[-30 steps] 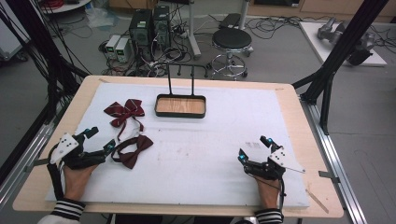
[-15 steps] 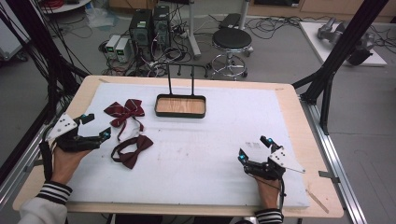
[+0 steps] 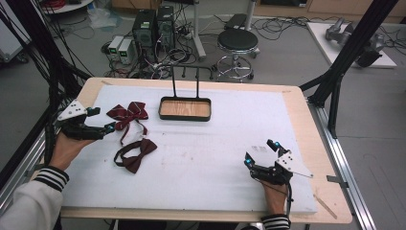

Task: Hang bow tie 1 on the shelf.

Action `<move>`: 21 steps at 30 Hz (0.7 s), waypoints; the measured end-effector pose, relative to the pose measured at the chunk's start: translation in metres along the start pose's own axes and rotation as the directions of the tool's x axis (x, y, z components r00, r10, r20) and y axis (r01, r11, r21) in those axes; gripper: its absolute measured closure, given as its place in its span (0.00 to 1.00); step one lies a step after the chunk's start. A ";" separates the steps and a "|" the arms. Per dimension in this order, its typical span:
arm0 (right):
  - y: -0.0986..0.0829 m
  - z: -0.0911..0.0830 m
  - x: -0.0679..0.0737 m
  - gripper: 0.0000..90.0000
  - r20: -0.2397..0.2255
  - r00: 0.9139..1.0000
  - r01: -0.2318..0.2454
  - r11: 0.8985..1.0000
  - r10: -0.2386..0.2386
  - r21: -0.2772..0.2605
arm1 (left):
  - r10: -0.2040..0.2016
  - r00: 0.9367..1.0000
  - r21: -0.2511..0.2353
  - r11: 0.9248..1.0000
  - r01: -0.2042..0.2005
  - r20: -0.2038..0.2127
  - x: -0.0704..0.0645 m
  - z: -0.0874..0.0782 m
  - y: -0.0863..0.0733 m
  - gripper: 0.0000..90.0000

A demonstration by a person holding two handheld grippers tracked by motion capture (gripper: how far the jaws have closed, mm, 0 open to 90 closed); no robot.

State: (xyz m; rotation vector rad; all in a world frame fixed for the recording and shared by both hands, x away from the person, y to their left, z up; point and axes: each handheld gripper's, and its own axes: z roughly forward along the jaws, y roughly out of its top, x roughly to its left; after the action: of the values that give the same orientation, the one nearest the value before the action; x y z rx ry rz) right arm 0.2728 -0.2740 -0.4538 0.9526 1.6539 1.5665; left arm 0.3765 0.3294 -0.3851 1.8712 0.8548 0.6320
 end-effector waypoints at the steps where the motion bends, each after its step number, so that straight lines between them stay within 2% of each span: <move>1: 0.000 0.000 0.000 0.05 -0.001 1.000 0.002 1.000 -0.002 0.000 | 0.003 1.000 0.011 1.000 -0.003 0.006 0.002 0.002 0.002 0.15; 3: 0.000 0.000 0.000 0.05 -0.001 1.000 0.004 1.000 -0.004 -0.001 | -0.008 1.000 0.028 1.000 0.007 0.021 0.005 0.008 0.004 0.15; 7: 0.000 0.000 0.000 0.05 -0.001 1.000 0.004 1.000 -0.004 -0.001 | 0.002 0.999 0.088 0.996 -0.006 0.039 0.011 0.021 0.011 0.15; 10: 0.000 0.000 0.000 0.04 -0.002 1.000 0.004 1.000 -0.004 -0.001 | 0.025 0.999 0.134 0.991 -0.032 0.048 0.014 0.030 0.017 0.15; 13: 0.000 0.000 0.000 0.04 -0.002 1.000 0.003 1.000 -0.003 0.000 | 0.024 0.997 0.188 0.982 -0.037 0.074 0.017 0.040 0.022 0.15; 16: 0.000 0.000 0.000 0.04 -0.003 1.000 0.003 1.000 -0.003 0.000 | 0.023 0.997 0.231 0.972 -0.041 0.080 0.020 0.049 0.025 0.15; 21: 0.000 0.000 0.000 0.04 -0.003 1.000 0.002 1.000 -0.002 0.000 | 0.040 0.996 0.299 0.952 -0.063 0.080 0.022 0.064 0.029 0.15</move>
State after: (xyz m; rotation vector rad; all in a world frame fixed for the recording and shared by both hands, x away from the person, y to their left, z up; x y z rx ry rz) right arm 0.2727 -0.2741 -0.4539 0.9492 1.6565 1.5674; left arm 0.4450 0.3032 -0.3843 2.1840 0.8958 0.4803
